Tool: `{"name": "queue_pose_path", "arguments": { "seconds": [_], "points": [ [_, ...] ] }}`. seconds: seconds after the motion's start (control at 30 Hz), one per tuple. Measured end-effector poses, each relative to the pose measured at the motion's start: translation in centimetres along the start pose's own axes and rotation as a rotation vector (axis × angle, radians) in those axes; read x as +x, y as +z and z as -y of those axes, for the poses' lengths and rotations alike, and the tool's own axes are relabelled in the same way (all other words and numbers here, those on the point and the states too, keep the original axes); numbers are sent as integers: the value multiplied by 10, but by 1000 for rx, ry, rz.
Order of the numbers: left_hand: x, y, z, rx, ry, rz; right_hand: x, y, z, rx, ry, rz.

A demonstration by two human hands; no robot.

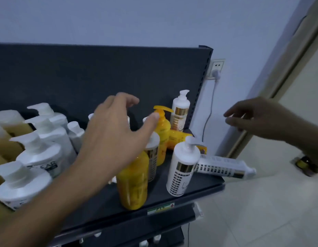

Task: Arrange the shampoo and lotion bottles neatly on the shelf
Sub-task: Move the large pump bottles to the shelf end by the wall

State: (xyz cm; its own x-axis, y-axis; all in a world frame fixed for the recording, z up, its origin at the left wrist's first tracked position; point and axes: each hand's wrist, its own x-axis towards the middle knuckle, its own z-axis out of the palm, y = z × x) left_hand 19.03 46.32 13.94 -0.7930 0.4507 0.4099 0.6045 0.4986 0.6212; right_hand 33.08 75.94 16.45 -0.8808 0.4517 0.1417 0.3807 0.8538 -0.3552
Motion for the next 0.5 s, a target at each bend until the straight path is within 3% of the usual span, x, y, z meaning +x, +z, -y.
{"name": "queue_pose_path", "arguments": {
  "seconds": [0.17, 0.33, 0.5],
  "points": [
    [47, 39, -73, 161, 103, 121, 28, 82, -68, -172, -114, 268],
    [93, 132, -105, 343, 230, 455, 36, 139, -99, -390, -234, 478],
    [136, 219, -103, 650, 511, 783, 26, 120, -150, -273, -164, 549]
  ]
}}
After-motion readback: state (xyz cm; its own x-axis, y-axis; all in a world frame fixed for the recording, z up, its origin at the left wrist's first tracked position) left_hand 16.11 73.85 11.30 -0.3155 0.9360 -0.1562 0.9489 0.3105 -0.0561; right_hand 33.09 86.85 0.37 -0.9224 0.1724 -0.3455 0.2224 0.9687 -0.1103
